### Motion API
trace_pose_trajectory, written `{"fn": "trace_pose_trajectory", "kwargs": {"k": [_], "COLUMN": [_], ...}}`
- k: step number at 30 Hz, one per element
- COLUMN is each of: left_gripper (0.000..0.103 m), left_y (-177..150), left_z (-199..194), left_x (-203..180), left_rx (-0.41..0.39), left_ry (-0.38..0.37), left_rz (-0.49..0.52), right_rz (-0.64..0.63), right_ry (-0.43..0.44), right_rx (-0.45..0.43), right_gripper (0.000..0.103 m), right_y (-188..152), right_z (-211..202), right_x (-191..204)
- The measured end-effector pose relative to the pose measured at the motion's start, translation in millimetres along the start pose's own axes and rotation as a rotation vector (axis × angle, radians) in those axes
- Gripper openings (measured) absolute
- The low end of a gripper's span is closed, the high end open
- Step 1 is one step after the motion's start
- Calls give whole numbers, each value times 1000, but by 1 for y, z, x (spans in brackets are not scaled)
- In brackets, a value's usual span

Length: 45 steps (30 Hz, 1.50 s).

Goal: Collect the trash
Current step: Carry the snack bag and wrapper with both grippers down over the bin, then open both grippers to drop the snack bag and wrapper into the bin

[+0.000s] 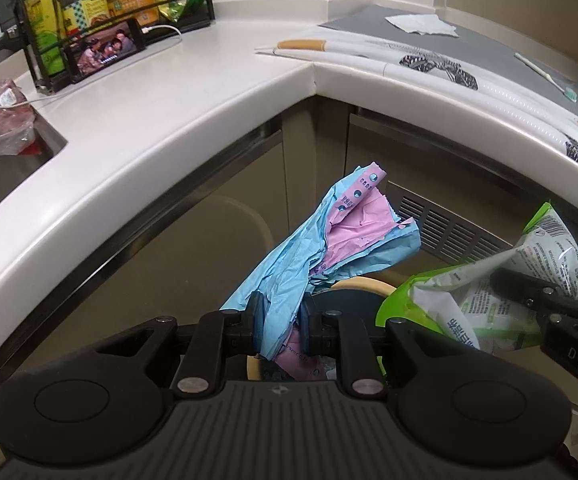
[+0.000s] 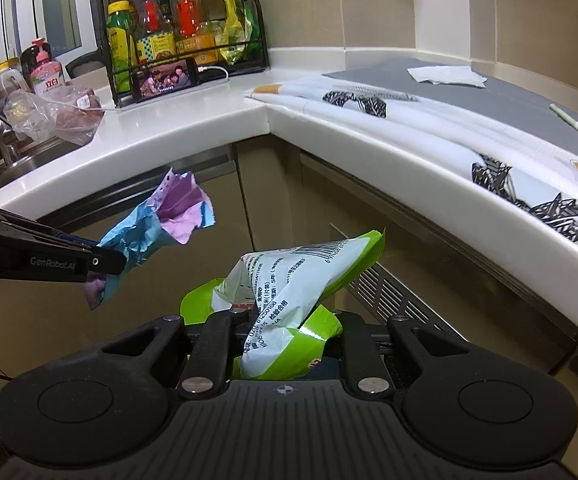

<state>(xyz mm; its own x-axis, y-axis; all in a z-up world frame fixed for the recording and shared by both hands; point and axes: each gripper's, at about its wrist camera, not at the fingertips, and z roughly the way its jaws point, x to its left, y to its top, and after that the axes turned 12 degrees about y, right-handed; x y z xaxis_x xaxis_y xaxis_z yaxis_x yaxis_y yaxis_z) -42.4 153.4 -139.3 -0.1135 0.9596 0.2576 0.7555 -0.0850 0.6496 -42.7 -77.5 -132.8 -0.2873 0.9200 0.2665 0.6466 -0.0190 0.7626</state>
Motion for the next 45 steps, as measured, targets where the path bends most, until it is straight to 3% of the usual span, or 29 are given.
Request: {"fn": "trace_pose_trajectory", "kwargs": {"k": [15, 28, 45], "left_gripper": [19, 19, 20], "left_y": [1, -15, -27], "left_z": [56, 120, 150], "left_x": [-21, -50, -55], "left_rx": [72, 242, 353], "left_ry": [-3, 3, -9], "left_rz": [42, 122, 142], "right_rz": [19, 50, 23], "right_ry": [-15, -43, -53], "right_rx": [91, 227, 305], "right_gripper": [17, 17, 17], "right_y": [-4, -25, -30], "right_z": [50, 114, 153], "right_x": [-16, -37, -29]}}
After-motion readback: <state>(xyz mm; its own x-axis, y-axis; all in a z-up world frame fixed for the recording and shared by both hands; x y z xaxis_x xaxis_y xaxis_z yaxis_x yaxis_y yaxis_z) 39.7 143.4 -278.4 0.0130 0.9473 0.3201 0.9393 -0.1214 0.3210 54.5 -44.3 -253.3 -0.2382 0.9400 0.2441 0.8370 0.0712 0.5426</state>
